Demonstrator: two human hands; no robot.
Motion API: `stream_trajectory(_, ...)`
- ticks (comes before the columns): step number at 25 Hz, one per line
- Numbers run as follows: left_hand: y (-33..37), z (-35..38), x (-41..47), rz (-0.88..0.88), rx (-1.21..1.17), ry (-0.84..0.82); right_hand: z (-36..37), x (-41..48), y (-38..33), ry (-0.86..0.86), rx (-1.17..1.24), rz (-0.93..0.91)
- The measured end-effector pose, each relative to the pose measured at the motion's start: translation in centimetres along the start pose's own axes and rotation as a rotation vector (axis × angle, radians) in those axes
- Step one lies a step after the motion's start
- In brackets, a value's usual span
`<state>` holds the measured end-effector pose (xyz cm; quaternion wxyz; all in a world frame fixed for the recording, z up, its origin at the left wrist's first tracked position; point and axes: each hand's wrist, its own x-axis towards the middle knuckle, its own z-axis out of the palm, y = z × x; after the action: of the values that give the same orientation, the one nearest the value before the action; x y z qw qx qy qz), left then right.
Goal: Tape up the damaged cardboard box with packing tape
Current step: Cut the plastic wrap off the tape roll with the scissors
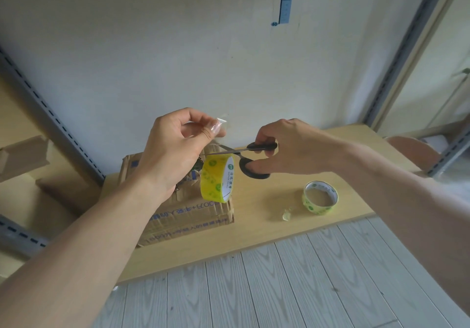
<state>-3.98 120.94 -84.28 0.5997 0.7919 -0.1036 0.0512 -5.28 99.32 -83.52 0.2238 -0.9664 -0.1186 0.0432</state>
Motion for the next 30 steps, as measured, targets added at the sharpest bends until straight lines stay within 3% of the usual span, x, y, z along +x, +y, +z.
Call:
stream_trajectory(10,-0.4,0.1,0.3,-0.023,0.006,0.021,-0.1,0.3,-0.6,0.032,0.017,-0.021)
stream_trajectory(22,-0.9,0.6,0.4,-0.197,-0.038,-0.135,-0.4,-0.3,0.4,0.008,0.016,-0.041)
stream_trajectory(30,-1.1,0.6,0.4,-0.239,-0.219,-0.154,-0.7,-0.4,1.1,-0.025,0.019,-0.063)
